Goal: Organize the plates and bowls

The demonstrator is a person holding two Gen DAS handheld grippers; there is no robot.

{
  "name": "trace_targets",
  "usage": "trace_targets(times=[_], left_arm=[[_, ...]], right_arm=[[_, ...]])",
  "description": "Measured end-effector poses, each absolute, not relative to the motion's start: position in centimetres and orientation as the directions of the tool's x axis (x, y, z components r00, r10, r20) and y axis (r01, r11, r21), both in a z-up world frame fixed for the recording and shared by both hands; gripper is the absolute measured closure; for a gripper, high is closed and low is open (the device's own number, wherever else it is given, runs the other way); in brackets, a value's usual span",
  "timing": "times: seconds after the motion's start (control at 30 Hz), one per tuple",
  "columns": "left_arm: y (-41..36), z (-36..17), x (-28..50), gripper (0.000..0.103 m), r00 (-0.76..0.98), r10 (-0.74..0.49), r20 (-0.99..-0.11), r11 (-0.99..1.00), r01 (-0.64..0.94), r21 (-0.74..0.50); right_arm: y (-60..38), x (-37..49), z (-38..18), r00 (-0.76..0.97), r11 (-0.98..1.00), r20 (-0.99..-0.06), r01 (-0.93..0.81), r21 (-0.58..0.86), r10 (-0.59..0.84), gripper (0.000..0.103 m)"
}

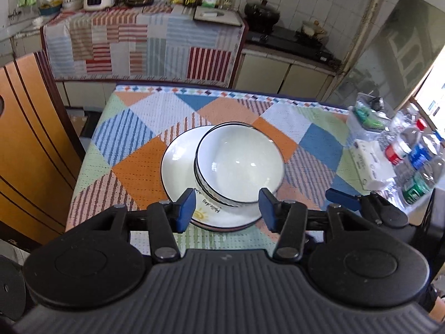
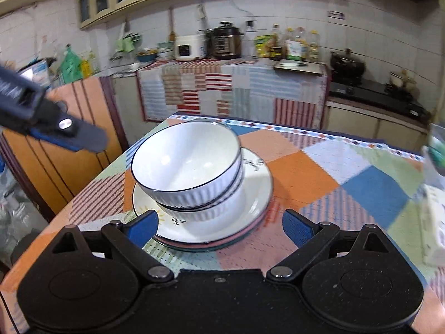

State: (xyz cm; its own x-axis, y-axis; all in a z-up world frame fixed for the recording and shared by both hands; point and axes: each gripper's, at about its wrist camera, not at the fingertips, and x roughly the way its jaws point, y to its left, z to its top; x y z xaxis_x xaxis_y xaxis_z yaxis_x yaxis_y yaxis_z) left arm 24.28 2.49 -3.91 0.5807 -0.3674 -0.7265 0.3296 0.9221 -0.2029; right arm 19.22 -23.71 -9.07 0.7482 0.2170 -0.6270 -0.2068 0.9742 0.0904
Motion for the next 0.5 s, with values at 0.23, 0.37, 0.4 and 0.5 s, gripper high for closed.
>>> trace_targets(times=[0.23,0.37,0.4,0.5], left_arm=[[3.0,-1.8,19.2,0.049,0.594,-0.352,-0.723,0.922,0.353,-0.158],[3.8,-1.5,16.2,0.047,0.596,-0.374,-0.71,0.915,0.363,-0.177],[3.9,-1.5,15.7,0.046,0.599,-0.371,-0.71,0.916,0.361,-0.174],[4.2,-1.6,14.1,0.044,0.598,-0.367,-0.712,0.918,0.357,-0.173]], right_arm=[[-24.8,14.8,-6.5,0.759,0.984,-0.626,-0.144,0.108,0.18,0.005],[-24.3,12.5,-5.4,0.756,0.982,-0.632,-0.182,0.045,0.169,0.005],[-24.3,12.0,-5.0,0.758,0.982,-0.631,-0.185,0.037,0.167,0.005],[-24.3,10.6,-4.0,0.762,0.983,-0.627,-0.182,0.031,0.161,0.005]])
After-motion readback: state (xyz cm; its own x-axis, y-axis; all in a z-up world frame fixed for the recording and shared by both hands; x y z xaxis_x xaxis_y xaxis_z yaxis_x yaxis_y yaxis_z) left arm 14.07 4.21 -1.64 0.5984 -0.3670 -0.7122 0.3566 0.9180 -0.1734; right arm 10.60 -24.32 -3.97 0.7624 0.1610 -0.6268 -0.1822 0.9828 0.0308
